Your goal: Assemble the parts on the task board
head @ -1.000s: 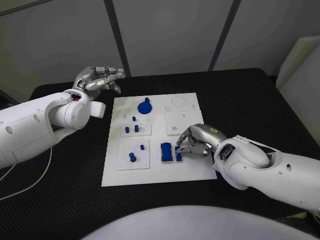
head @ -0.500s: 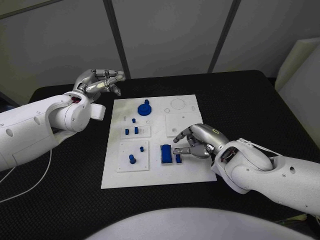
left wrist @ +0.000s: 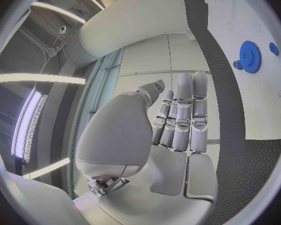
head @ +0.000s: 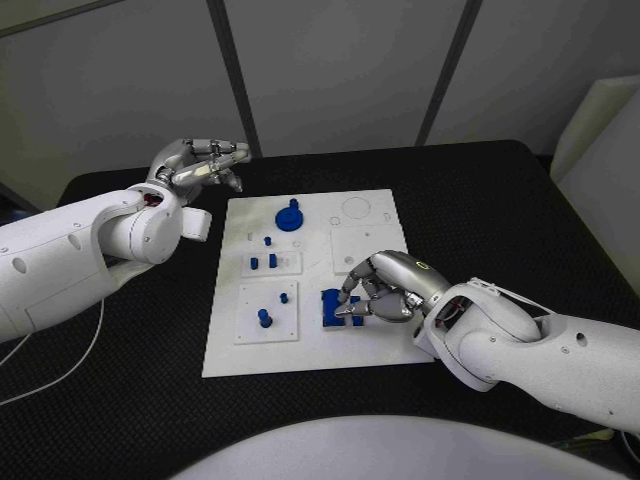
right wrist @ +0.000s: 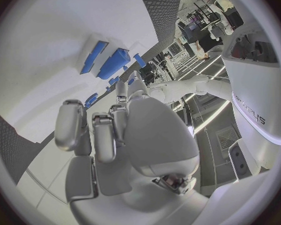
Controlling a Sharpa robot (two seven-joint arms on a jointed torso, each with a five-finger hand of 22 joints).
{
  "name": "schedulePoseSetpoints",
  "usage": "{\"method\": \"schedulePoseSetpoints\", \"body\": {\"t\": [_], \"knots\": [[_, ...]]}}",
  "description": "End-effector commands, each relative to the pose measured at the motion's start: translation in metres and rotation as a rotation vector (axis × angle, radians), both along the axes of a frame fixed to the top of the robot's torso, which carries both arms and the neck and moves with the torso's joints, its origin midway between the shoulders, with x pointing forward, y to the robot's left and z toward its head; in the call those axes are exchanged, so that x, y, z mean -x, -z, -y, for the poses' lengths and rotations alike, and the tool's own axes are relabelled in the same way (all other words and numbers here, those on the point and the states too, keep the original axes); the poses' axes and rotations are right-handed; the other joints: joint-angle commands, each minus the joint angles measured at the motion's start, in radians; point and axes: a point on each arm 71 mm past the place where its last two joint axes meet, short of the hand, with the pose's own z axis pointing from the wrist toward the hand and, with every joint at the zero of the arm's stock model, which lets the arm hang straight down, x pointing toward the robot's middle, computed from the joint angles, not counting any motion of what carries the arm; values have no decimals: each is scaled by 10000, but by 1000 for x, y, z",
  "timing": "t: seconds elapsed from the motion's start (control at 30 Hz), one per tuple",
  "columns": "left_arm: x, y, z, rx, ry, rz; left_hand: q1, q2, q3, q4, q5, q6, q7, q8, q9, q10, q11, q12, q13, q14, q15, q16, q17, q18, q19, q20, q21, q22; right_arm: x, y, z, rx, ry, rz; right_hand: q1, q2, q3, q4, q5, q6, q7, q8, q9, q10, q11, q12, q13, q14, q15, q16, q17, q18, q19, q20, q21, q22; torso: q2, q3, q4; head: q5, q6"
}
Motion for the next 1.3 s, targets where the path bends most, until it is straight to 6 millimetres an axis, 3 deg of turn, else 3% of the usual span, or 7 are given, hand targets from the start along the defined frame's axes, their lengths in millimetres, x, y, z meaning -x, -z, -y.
{"method": "schedulePoseSetpoints", "body": {"t": [0.03, 0.57, 0.7, 1.07, 1.3], "knots": [[0, -1, 1, 71, 104, 15, -40, 19, -56, -33, -38, -91, -2, 31, -10, -58, 16, 50, -12, -49, 20, 17, -10, -117, -56, 43, -55, -12, 3, 4, -4, 492, -523, -217, 7, 26, -13, -88, -54, -170, 1, 275, 185, 127, -222, 72, -1282, 976, -81, 34, 2348, -11, 32, -83, 31, 52, 5, 3, 14, 17, 0], [0, -1, 1, 63, 96, 2, -46, 12, -64, -40, -39, -151, 23, 13, -16, -102, 33, 66, -13, -51, 31, 23, -21, -118, -54, 49, -59, -15, 3, 7, -9, 1105, -526, -75, 103, 102, -24, -313, -90, -451, -170, 1337, 867, 164, -358, 102, -1258, 983, -188, 50, 2378, -19, 64, -171, 48, 95, 2, 9, 1, 72, -15], [0, -1, 1, 66, 105, 0, -48, 12, -66, -40, -39, -160, 27, 10, -16, -110, 37, 68, -13, -51, 33, 24, -22, -119, -54, 50, -59, -15, 0, 6, -8, 1141, -169, 204, 185, 216, 39, -360, -74, -478, -229, 1554, 1008, 204, -410, 166, -1214, 996, -226, 81, 2432, -31, 102, -203, 91, 149, 3, 11, 2, 66, -6], [0, -1, 1, 67, 120, -14, -50, 12, -67, -40, -39, -171, 31, 7, -17, -120, 40, 71, -14, -51, 36, 26, -24, -119, -53, 52, -60, -16, -5, 3, -4, 839, 682, 718, 207, 530, 168, -309, 12, -652, -294, 1766, 1162, 273, -468, 278, -1139, 1014, -281, 128, 2511, -52, 164, -258, 160, 232, 4, 8, 6, 66, 1], [0, -1, 1, 65, 121, -20, -53, 11, -70, -41, -40, -184, 36, 4, -17, -135, 45, 74, -14, -52, 39, 27, -27, -120, -53, 54, -61, -17, -6, 3, -5, 794, 731, 755, 165, 521, 145, -281, -20, -752, -276, 1799, 1195, 247, -457, 228, -1170, 1003, -281, 98, 2461, -43, 136, -265, 125, 196, -4, 8, -1, 77, 1]]}}
